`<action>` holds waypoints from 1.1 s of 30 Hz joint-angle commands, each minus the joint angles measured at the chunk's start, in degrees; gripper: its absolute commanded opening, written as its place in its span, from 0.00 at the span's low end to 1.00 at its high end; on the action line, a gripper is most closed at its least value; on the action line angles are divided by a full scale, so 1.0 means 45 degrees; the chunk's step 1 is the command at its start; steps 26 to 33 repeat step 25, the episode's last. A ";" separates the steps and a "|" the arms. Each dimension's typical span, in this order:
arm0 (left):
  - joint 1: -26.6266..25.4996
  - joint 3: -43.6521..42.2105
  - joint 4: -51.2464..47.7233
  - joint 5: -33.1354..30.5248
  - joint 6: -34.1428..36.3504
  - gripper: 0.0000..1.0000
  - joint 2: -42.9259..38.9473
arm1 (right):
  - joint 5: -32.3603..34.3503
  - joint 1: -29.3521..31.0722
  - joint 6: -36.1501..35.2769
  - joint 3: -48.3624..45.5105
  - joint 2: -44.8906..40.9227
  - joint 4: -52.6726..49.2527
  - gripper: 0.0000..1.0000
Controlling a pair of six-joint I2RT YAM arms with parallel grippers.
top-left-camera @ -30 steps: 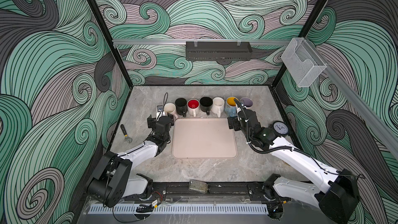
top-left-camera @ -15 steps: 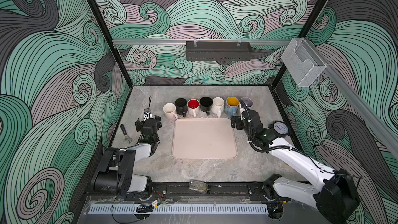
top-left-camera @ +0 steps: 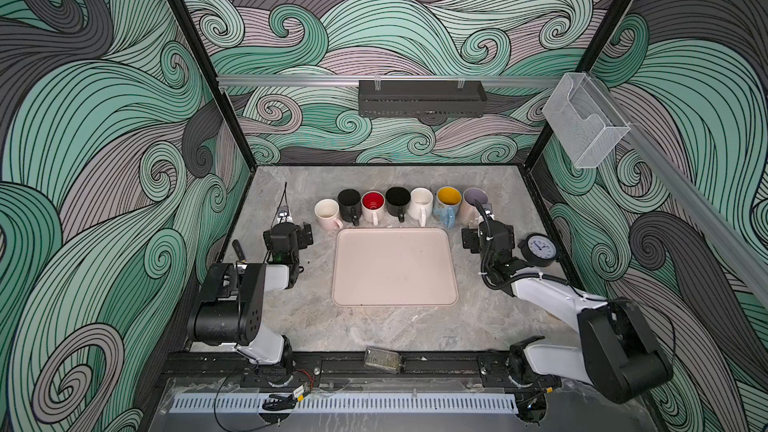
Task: Turn the mug right side up
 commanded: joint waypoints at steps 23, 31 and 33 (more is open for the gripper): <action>0.0095 0.0236 -0.0527 0.0374 -0.0206 0.98 -0.0198 | -0.4216 -0.3344 0.0824 -0.0941 0.2495 0.5459 0.99; 0.0095 0.0237 -0.0517 0.0369 -0.0206 0.99 -0.0196 | -0.4135 -0.3304 0.0769 -0.1134 0.2413 0.5815 1.00; 0.0095 0.0237 -0.0517 0.0369 -0.0206 0.99 -0.0196 | -0.4135 -0.3304 0.0769 -0.1134 0.2413 0.5815 1.00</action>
